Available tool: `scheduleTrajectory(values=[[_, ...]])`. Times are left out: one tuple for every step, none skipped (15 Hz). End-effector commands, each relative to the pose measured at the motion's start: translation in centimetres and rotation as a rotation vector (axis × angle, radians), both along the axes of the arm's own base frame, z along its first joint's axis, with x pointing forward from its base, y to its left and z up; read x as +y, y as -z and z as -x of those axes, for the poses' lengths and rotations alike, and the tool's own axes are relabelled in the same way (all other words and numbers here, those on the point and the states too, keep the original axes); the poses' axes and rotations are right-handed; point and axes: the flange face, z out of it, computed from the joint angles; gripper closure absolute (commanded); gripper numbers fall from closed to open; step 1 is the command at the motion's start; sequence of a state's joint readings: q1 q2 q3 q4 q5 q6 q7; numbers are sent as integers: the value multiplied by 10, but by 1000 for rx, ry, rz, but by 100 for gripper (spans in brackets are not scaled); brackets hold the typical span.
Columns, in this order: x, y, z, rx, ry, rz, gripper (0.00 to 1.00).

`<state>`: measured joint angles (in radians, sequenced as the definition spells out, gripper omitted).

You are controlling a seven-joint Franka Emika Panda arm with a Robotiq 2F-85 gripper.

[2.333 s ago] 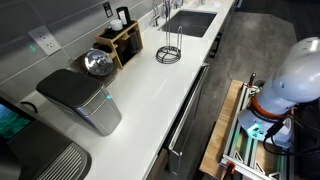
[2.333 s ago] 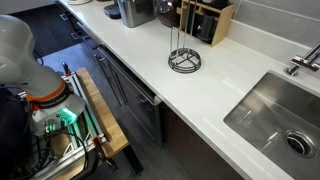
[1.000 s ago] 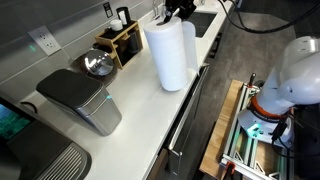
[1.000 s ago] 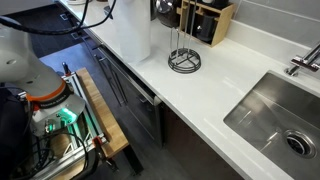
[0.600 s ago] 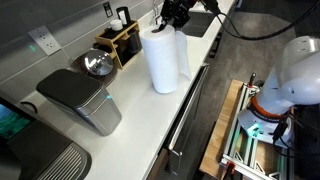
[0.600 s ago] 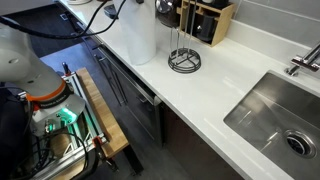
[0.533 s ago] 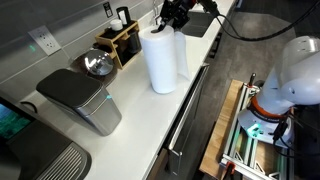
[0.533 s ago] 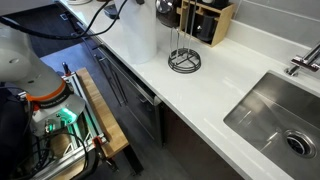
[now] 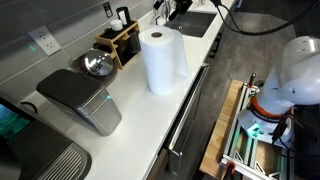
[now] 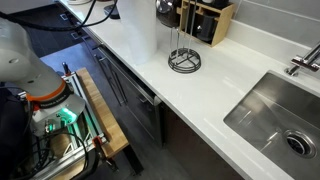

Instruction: Remove the paper towel from the paper towel holder and put it on the counter

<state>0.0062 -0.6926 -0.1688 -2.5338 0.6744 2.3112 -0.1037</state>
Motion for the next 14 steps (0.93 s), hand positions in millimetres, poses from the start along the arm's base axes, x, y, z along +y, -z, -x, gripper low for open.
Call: scheduleTrajectory(values=[[-12,-37,20,26,-8,51,0],[-17,-44,26,75,0,84,0],[-21,-51,32,97,-9,114,1],[-24,-58,38,125,-28,139,0],[-27,-64,44,149,-51,163,0],[-28,-68,49,166,-78,182,0],[-30,-72,52,183,-88,198,0],[-32,-75,55,198,-99,212,0],[-33,-77,57,209,-107,222,0],[-35,-78,59,215,-115,233,0],[-36,-77,60,216,-127,246,0],[-31,-79,56,191,-107,220,0],[-32,-79,56,191,-107,221,0],[-32,-79,56,191,-107,221,0]])
